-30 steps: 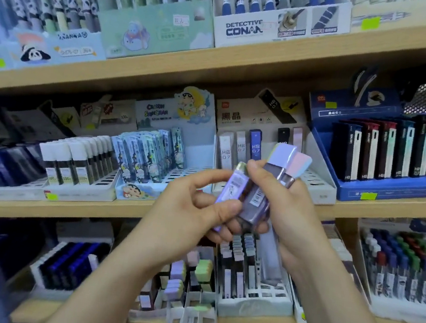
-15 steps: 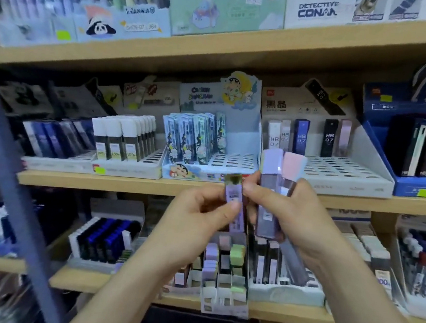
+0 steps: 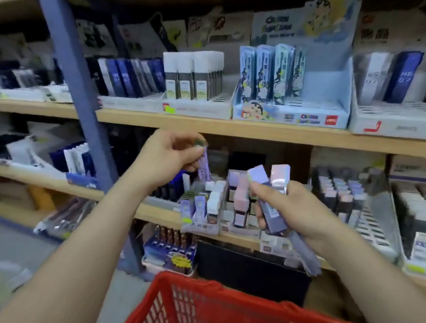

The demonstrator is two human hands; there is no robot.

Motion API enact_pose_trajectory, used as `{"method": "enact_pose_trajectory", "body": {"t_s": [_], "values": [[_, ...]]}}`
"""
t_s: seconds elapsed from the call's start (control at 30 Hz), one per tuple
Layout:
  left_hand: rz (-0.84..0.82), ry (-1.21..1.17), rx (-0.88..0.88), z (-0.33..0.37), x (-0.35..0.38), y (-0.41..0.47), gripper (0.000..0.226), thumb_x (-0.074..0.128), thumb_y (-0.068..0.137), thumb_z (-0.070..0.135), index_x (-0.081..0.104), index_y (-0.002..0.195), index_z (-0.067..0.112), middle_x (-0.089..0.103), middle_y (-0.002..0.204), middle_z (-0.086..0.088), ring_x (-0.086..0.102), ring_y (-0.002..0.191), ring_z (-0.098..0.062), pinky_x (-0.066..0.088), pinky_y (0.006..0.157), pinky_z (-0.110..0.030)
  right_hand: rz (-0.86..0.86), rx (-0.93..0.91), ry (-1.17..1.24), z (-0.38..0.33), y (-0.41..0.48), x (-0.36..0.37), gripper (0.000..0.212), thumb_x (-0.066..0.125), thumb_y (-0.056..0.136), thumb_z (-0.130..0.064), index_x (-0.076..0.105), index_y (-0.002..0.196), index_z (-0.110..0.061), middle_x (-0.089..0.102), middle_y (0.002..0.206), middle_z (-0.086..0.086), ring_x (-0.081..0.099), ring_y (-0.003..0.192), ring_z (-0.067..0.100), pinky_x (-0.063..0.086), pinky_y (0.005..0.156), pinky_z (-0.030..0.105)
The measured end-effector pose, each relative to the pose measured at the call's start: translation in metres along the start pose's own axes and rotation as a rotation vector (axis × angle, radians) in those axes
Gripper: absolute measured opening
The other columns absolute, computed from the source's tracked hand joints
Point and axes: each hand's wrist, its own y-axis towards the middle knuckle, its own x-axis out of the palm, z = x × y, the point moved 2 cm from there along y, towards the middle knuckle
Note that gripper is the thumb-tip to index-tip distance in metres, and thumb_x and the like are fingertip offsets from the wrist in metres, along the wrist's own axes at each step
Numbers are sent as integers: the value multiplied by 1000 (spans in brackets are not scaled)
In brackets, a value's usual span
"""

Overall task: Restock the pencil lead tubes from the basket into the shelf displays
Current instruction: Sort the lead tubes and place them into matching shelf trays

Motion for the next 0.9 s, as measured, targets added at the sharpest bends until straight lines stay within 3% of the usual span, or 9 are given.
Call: {"method": "enact_pose_trajectory", "body": {"t_s": [0.17,0.3,0.4,0.47,0.53,0.57,0.63,0.73,0.9], "values": [[-31,198,-68,-59,-2,-6,11,63,89,-3,67,98,-1,66,69,-5,64,60,-16,54,57,-24,68,105,119,37,11,32,44,70,77,-51,63,93,-10,67,67,7,62,56,20,44,62,36],[-57,286,-4,-78,12,-9,13,66,87,0,66,95,11,66,69,-1,67,64,-13,59,69,-28,107,141,162,45,19,45,25,65,89,-41,64,93,-17,70,67,0,63,61,18,45,53,29],[-67,376,47,-92,22,-10,14,70,86,7,68,96,17,67,78,7,63,72,-2,52,78,-20,126,151,166,43,22,51,37,66,87,-43,67,109,-13,77,86,4,71,88,32,51,84,49],[-67,385,54,-101,27,-11,15,70,86,8,70,99,15,67,85,6,63,80,-3,50,84,-19,128,159,165,41,21,56,48,69,82,-46,65,116,-13,76,99,8,68,105,38,43,101,62],[-48,369,43,-108,30,-12,17,70,86,9,72,102,13,67,88,6,62,85,-4,49,88,-20,120,167,149,43,22,56,48,70,81,-47,65,115,-14,77,94,3,73,94,29,51,94,54],[-43,379,32,-112,31,-13,18,70,86,10,72,104,12,67,89,5,62,86,-5,47,88,-19,114,164,142,45,23,55,40,69,84,-45,66,110,-15,77,85,-2,74,82,20,55,82,44],[-35,451,42,-121,32,-12,18,70,87,15,74,105,13,68,94,3,60,94,-12,43,91,-21,111,169,134,49,24,53,25,66,89,-41,65,100,-19,75,72,-8,70,63,8,54,63,31],[5,544,80,-133,35,-9,17,71,86,18,76,103,15,56,98,4,44,102,-21,31,89,-20,74,186,174,50,22,50,16,63,92,-32,65,94,-17,71,62,-7,66,52,5,46,41,18],[107,633,159,-137,45,-8,19,73,84,18,76,103,15,50,100,-3,31,97,-17,22,84,-14,24,239,183,52,19,49,26,69,88,-29,66,106,-11,73,76,-1,67,58,7,43,38,18]]}}
